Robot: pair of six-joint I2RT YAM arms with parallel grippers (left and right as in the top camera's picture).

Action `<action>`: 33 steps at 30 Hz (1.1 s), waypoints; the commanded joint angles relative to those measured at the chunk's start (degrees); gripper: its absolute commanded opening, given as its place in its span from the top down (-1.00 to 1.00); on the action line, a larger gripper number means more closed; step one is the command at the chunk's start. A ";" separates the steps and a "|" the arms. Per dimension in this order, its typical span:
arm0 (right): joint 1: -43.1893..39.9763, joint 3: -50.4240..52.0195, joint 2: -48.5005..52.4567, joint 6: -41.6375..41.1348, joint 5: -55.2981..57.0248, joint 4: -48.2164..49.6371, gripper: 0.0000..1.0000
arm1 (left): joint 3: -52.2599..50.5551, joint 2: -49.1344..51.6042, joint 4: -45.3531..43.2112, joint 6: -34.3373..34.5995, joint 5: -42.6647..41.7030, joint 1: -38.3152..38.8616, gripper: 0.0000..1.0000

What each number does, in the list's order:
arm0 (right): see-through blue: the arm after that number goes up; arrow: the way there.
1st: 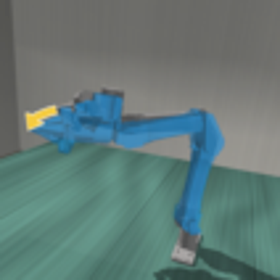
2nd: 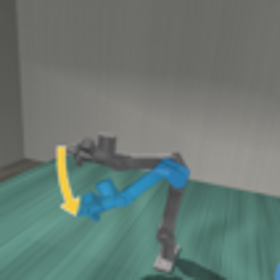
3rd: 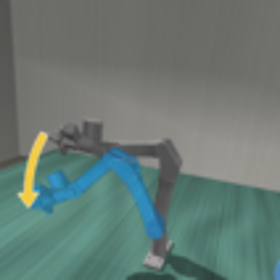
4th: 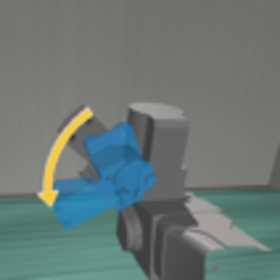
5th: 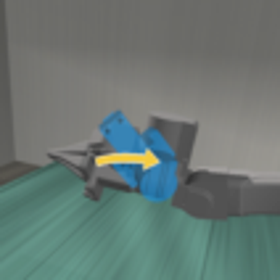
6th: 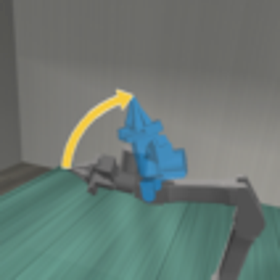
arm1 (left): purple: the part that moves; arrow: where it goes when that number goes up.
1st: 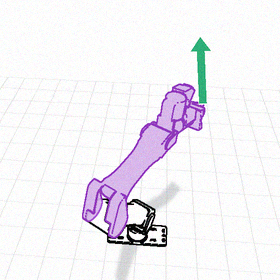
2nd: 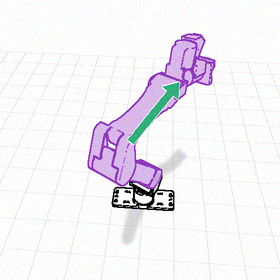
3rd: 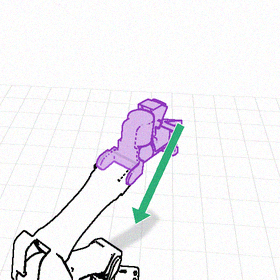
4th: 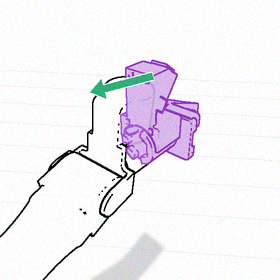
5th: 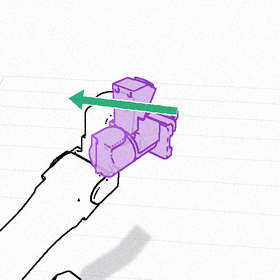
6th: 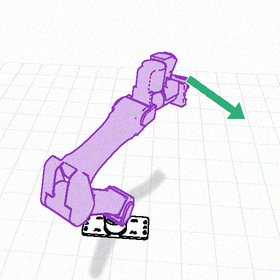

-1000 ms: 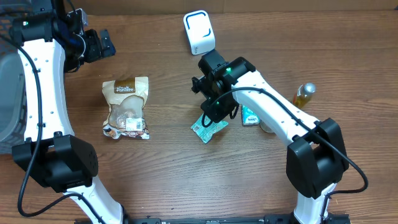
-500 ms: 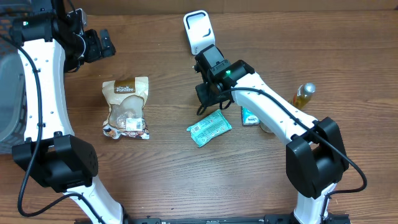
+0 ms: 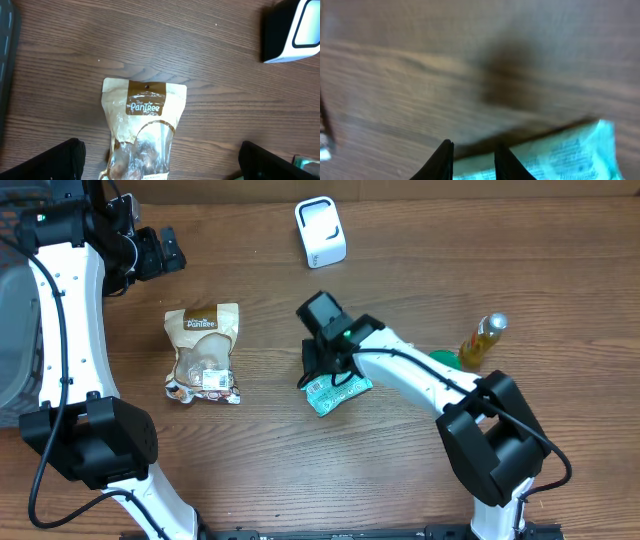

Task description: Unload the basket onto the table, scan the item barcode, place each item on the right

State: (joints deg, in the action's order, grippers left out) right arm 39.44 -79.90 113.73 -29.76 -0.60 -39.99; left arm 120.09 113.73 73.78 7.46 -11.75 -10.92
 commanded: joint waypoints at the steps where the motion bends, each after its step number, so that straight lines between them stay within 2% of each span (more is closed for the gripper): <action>1: 0.15 0.44 0.17 -1.77 0.57 -1.81 0.52 | 0.28 -0.59 0.07 -0.20 0.31 0.07 -0.99; 12: -3.76 -2.36 0.07 0.90 2.64 -15.10 0.49 | 0.28 -0.59 0.07 -0.17 0.31 0.07 -0.99; 16: -5.07 -6.16 0.07 3.69 -3.45 -17.84 0.49 | 0.28 -0.59 0.07 -0.20 0.31 0.07 -0.99; 22: -4.17 -7.02 0.31 3.63 -16.81 -11.17 0.51 | 0.28 -0.59 0.07 -0.17 0.31 0.07 -0.99; 28: -0.04 -5.64 0.85 2.51 -16.59 -4.52 0.55 | 0.28 -0.59 0.07 -0.17 0.31 0.09 -0.99; 33: 3.13 -5.64 3.37 -0.50 -13.60 -2.67 0.57 | 0.28 -0.59 0.07 -0.20 0.31 0.07 -0.99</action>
State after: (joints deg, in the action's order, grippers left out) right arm 41.08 -85.60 114.59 -27.88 -15.53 -43.44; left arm 120.09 113.73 73.78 7.46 -11.77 -10.92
